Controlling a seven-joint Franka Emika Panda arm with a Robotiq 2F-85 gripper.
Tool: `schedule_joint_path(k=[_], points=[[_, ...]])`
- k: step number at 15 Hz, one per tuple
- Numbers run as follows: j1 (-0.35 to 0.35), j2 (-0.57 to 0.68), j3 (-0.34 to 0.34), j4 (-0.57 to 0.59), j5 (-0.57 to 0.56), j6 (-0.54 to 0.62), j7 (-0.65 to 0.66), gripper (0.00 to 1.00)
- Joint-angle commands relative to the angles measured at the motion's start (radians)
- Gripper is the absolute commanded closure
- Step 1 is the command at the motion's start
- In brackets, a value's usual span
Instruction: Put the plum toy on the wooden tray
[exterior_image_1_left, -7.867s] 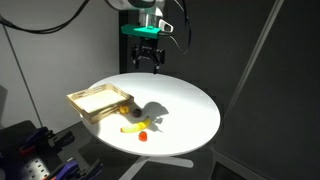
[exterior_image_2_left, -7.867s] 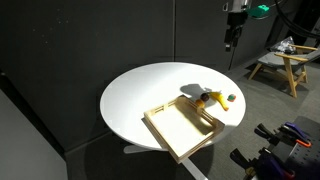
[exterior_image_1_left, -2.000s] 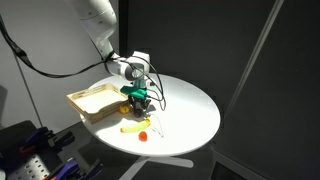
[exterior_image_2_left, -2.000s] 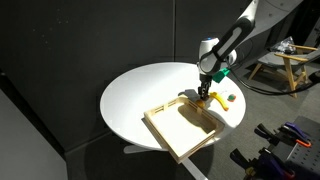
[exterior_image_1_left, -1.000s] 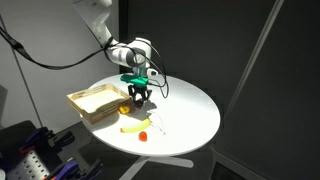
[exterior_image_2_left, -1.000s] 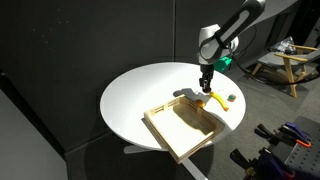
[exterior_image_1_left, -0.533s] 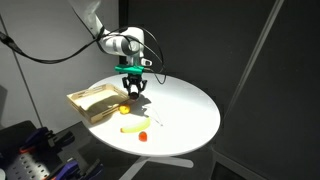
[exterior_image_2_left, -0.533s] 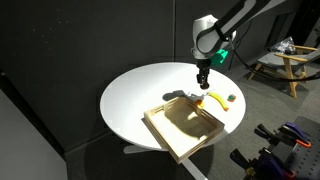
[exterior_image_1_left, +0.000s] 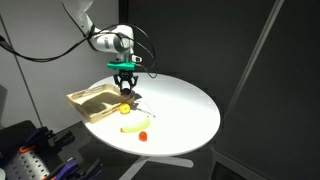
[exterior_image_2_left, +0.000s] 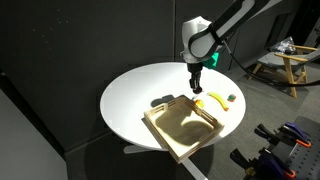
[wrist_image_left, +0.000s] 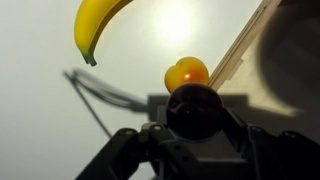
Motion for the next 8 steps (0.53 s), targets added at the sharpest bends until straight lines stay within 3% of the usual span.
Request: schedule_joint_path(k=[1, 6, 8], points=[[0.011, 0.002, 0.020, -0.006, -0.031, -0.006, -0.014, 0.67], [0.034, 0.023, 0.030, -0.028, -0.037, 0.030, 0.011, 0.67], [0.042, 0.036, 0.026, -0.032, -0.045, 0.047, 0.018, 0.32]])
